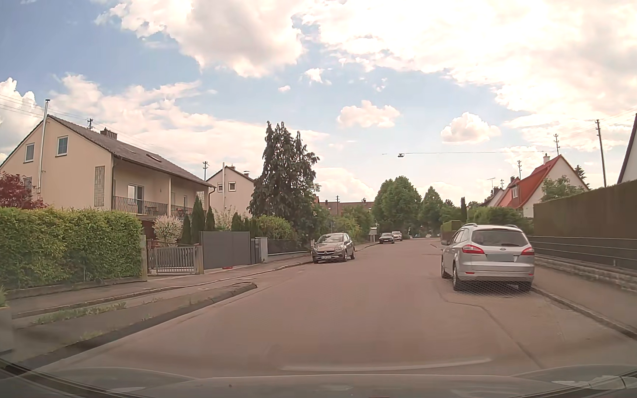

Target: Follow the waypoints while adhering to traffic rules and regulations

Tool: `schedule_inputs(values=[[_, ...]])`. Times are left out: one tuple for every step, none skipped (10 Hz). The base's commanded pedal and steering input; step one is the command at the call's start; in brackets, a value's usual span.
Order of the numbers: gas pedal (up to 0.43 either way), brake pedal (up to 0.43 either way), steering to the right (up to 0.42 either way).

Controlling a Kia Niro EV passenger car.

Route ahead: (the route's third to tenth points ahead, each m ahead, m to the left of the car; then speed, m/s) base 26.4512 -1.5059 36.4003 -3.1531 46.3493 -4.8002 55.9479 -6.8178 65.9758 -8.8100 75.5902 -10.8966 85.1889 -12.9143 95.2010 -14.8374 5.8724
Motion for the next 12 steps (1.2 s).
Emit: schedule_inputs(values=[[0.020,0.018,-0.063],[0.020,0.018,-0.045],[0.028,0.018,-0.035],[0.039,0.018,-0.024],[0.047,0.018,-0.010],[0.047,0.018,0.004],[0.047,0.018,0.022],[0.047,0.018,0.039],[0.047,0.018,0.059],[0.047,0.018,0.082],[0.067,0.018,0.097],[0.067,0.018,0.110]])
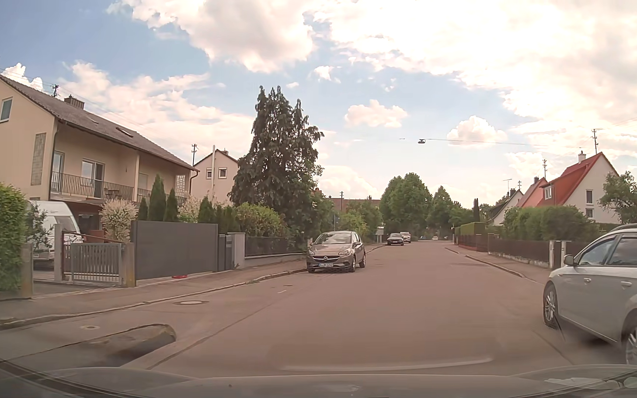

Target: Follow the waypoints while adhering to traffic rules and regulations

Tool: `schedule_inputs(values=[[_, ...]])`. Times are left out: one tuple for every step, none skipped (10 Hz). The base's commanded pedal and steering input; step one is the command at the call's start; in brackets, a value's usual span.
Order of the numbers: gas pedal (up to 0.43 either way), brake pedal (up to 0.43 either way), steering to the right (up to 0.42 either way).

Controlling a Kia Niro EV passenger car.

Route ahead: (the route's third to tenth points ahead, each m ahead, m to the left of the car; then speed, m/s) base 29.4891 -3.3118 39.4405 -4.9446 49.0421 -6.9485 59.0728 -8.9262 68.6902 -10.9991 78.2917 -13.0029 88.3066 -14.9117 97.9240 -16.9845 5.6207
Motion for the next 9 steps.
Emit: schedule_inputs(values=[[0.079,0.018,0.110],[0.079,0.018,0.110],[0.087,0.018,0.110],[0.110,0.018,0.105],[0.110,0.018,0.101],[0.110,0.018,0.100],[0.110,0.018,0.100],[0.110,0.018,0.100],[0.118,0.018,0.100]])
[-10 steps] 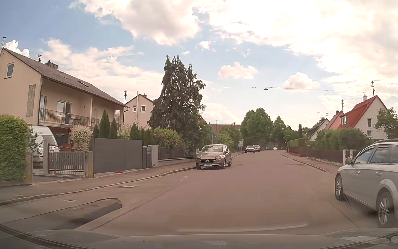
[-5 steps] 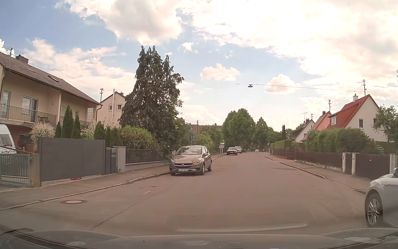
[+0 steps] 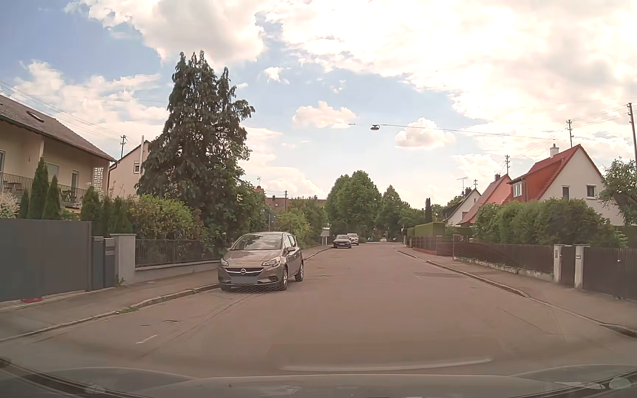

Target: Follow the waypoints while adhering to traffic rules and regulations

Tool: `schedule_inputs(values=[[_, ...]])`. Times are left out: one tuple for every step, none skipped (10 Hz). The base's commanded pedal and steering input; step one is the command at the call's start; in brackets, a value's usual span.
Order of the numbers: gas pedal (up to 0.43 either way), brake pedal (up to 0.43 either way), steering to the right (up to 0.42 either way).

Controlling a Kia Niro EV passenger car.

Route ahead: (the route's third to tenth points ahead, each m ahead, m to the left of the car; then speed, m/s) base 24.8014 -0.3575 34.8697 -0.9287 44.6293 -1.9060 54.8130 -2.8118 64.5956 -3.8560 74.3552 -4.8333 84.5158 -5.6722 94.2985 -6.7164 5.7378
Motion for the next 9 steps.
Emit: schedule_inputs(values=[[0.118,0.018,0.101],[0.118,0.018,0.101],[0.118,0.018,0.101],[0.118,0.018,0.101],[0.118,0.018,0.100],[0.118,0.018,0.095],[0.118,0.018,0.082],[0.118,0.018,0.065],[0.118,0.018,0.054]])
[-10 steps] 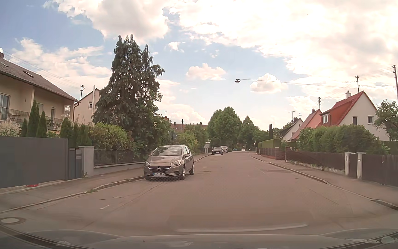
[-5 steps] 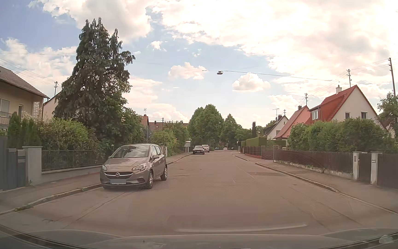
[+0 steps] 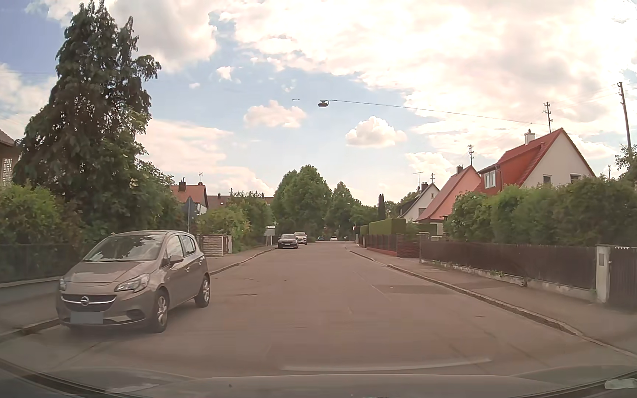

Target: Follow the waypoints while adhering to traffic rules and regulations

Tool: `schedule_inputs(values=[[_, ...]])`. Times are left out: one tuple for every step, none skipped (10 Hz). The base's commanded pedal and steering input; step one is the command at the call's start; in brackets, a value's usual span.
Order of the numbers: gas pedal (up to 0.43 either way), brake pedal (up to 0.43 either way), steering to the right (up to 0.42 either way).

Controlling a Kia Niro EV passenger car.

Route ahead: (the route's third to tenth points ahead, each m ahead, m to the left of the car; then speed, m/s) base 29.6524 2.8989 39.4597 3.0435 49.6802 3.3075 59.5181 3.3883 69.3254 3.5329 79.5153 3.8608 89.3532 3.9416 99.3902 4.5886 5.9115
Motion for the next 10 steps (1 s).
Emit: schedule_inputs(values=[[0.118,0.018,0.050],[0.118,0.018,0.049],[0.118,0.018,0.045],[0.130,0.018,0.037],[0.138,0.018,0.022],[0.138,0.018,0.016],[0.138,0.018,0.015],[0.138,0.018,0.011],[0.138,0.018,0.004],[0.138,0.018,-0.002]])
